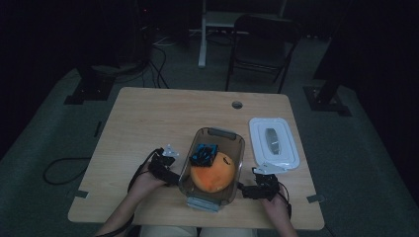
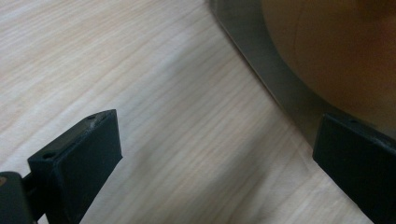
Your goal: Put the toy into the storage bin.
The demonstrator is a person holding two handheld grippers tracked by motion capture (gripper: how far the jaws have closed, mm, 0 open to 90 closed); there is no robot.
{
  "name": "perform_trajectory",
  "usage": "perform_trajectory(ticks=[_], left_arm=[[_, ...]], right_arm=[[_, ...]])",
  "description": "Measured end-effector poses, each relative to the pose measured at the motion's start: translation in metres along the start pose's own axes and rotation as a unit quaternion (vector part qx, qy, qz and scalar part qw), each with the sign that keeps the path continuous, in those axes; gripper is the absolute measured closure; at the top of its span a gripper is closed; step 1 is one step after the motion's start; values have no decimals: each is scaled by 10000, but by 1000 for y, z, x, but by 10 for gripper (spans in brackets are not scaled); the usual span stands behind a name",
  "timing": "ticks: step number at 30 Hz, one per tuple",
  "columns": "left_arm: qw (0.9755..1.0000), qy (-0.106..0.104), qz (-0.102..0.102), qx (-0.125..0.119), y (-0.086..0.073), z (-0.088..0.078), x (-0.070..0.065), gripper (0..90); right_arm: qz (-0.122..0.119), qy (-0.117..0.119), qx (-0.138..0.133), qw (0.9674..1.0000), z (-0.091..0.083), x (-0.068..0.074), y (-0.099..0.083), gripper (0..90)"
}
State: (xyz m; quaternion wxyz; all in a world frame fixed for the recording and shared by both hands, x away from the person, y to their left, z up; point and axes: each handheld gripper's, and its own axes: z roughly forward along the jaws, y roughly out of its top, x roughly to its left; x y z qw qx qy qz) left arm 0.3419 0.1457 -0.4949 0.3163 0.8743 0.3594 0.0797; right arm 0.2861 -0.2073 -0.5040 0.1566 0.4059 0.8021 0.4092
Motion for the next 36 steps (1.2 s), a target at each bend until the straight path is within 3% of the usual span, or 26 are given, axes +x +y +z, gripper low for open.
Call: perform_trajectory(ticks=[5, 17, 24, 26, 27, 30, 32, 36], left_arm=[[10000, 44, 60, 30, -1, 2, -6, 18], [9999, 50, 68, 65, -6, 0, -6, 18], [9998, 122, 118, 69, -7, -2, -7, 18], [9998, 59, 162, 28, -8, -3, -6, 18], [9999, 38, 163, -29, -8, -4, -6, 18], [9997, -38, 170, -185, -10, -6, -4, 18], [9994, -68, 205, -253, -10, -7, -4, 18], [9988, -117, 326, -336, -11, -9, -5, 18]], right_arm=[[-71, 100, 36, 9999, 1, -2, -3, 138], [278, 242, -50, 9993, 18, -20, 6, 142], [199, 60, 111, 9997, 30, -19, 9, 147], [181, 38, 118, 9998, 30, -19, 9, 144], [158, -124, -60, 9998, 26, -18, 10, 123], [179, -320, -213, 9991, 17, -20, 13, 123], [266, -391, -268, 9985, 9, -26, 13, 124], [640, -494, -90, 9967, -4, -43, 13, 124]])
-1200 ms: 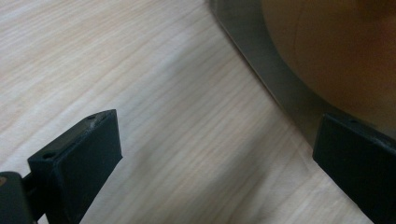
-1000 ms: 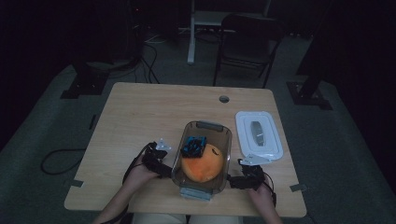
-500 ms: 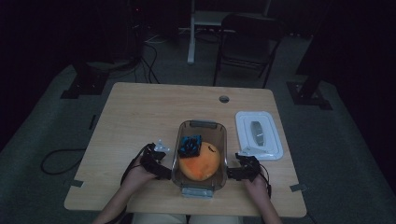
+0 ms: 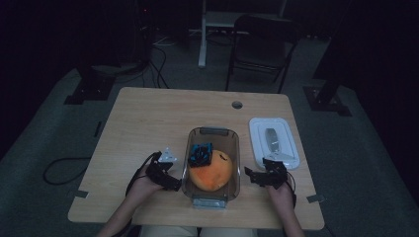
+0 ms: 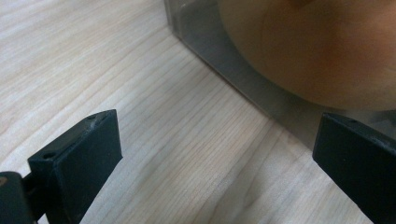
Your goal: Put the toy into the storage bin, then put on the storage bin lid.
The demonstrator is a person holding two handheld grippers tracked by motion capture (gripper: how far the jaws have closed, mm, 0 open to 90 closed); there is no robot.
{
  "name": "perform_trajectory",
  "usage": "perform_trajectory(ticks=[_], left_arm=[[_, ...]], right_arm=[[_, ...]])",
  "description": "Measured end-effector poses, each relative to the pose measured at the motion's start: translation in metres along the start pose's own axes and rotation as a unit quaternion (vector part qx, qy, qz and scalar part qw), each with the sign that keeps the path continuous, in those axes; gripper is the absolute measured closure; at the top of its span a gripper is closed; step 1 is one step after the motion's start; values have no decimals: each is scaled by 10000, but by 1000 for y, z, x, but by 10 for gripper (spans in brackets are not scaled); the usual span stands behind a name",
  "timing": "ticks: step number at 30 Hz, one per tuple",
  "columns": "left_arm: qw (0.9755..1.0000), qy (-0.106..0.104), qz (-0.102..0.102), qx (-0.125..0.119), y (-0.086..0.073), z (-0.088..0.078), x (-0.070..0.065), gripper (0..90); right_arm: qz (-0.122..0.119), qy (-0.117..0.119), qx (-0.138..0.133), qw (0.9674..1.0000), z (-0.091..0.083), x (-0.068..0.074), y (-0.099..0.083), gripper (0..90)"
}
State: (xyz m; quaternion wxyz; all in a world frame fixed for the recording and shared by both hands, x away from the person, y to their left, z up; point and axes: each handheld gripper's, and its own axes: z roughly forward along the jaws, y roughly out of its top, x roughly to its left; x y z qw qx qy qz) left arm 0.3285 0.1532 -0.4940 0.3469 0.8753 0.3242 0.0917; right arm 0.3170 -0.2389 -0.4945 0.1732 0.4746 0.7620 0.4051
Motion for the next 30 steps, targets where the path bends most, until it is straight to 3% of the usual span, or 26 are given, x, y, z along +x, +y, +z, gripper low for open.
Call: perform_trajectory(ticks=[4, 6, 8, 15, 20, 23, 30], left_arm=[[10000, -28, 24, -30, -1, 1, 1, 19], [10000, -19, 54, -45, -2, 2, 0, 18], [9998, -8, 156, -112, -4, 3, 0, 19], [9998, -21, 147, -124, -6, 5, 0, 18], [9999, -28, 124, -116, -6, 6, 1, 19], [9998, -47, 122, -122, -6, 6, 2, 18], [9997, 0, 122, -233, -5, 6, 3, 18]], right_arm=[[41, -264, -16, 9996, -9, -15, 0, 109], [94, -510, -6, 9987, -11, -21, 1, 110], [120, -626, 41, 9980, -12, -28, 3, 111], [452, -1088, -43, 9930, -12, -52, 12, 213], [569, -1323, -38, 9896, -8, -62, 18, 241], [501, -1478, 0, 9878, -1, -67, 22, 257], [601, -1518, 208, 9864, 21, -80, 32, 289]])
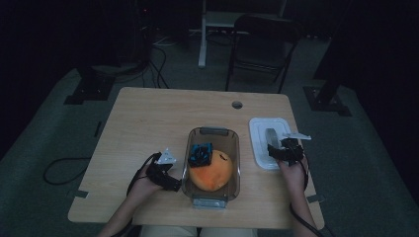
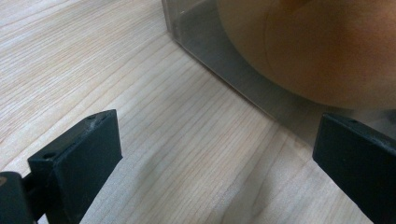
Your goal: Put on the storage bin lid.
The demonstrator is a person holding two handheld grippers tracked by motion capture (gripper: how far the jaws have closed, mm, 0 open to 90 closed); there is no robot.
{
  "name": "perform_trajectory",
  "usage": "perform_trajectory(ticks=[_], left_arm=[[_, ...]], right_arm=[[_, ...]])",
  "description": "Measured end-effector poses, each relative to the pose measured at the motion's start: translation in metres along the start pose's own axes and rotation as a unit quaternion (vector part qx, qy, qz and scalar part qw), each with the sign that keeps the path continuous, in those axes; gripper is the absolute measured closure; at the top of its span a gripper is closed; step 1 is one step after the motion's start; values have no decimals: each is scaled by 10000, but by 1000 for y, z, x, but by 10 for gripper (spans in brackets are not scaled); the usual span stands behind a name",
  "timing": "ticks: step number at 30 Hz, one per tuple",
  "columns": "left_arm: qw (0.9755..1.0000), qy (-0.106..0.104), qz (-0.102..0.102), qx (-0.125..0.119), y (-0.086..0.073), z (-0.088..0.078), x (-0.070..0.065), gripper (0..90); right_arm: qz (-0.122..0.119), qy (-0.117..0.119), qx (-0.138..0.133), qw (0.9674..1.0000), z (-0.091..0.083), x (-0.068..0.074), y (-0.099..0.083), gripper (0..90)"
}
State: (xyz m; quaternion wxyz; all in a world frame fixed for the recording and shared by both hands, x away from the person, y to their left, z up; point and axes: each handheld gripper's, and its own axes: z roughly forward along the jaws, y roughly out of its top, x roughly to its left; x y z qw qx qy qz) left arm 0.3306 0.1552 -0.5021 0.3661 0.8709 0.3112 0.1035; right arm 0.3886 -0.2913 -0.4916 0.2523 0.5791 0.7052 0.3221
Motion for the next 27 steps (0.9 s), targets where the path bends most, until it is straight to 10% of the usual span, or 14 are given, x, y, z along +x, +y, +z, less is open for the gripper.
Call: perform_trajectory(ticks=[17, 27], left_arm=[[9999, -19, 79, -106, -1, 4, -1, 19], [9998, -102, 163, -54, 4, 9, -6, 19]], right_arm=[[-33, -23, 409, 9992, 20, -1, -1, 650], [-31, -3, 258, 9997, 3, -2, -3, 672]])
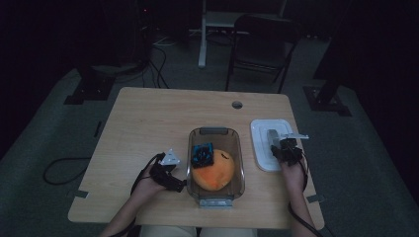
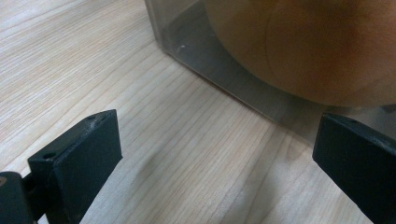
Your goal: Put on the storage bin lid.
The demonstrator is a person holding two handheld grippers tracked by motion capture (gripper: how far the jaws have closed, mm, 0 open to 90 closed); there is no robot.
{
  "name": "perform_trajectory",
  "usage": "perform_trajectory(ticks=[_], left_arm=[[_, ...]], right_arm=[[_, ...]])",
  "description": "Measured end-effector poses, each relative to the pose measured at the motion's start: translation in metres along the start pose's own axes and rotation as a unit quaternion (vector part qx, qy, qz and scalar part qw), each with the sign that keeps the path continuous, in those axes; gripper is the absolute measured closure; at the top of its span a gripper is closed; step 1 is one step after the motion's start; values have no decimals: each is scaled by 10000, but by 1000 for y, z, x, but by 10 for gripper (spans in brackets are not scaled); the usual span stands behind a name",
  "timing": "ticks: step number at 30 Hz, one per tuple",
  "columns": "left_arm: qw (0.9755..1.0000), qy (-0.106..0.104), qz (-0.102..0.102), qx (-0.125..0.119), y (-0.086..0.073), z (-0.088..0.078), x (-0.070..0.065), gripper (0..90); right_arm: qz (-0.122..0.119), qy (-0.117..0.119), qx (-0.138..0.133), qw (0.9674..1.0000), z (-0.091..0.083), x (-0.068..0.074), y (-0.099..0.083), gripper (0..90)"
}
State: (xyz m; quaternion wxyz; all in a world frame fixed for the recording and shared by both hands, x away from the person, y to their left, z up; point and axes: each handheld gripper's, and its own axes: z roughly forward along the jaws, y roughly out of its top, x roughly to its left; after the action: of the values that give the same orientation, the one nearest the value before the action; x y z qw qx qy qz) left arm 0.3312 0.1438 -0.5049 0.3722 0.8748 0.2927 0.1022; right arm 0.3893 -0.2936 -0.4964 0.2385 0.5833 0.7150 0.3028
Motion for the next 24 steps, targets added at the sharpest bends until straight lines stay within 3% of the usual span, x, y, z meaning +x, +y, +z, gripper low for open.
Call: perform_trajectory(ticks=[8, 14, 20, 24], left_arm=[[10000, -49, 35, 19, 4, 5, -3, 18], [9999, -59, 94, 31, 7, 7, -7, 18], [9998, -90, 143, 91, 10, 11, -12, 18], [9995, -101, 261, 133, 15, 15, -16, 18]], right_arm=[[-20, 119, -307, 9995, -35, 3, 1, 673], [-78, 243, -597, 9979, -69, 14, 6, 673], [-207, 476, -1038, 9932, -109, 34, 15, 673], [-424, 746, -1269, 9882, -132, 55, 23, 672]])
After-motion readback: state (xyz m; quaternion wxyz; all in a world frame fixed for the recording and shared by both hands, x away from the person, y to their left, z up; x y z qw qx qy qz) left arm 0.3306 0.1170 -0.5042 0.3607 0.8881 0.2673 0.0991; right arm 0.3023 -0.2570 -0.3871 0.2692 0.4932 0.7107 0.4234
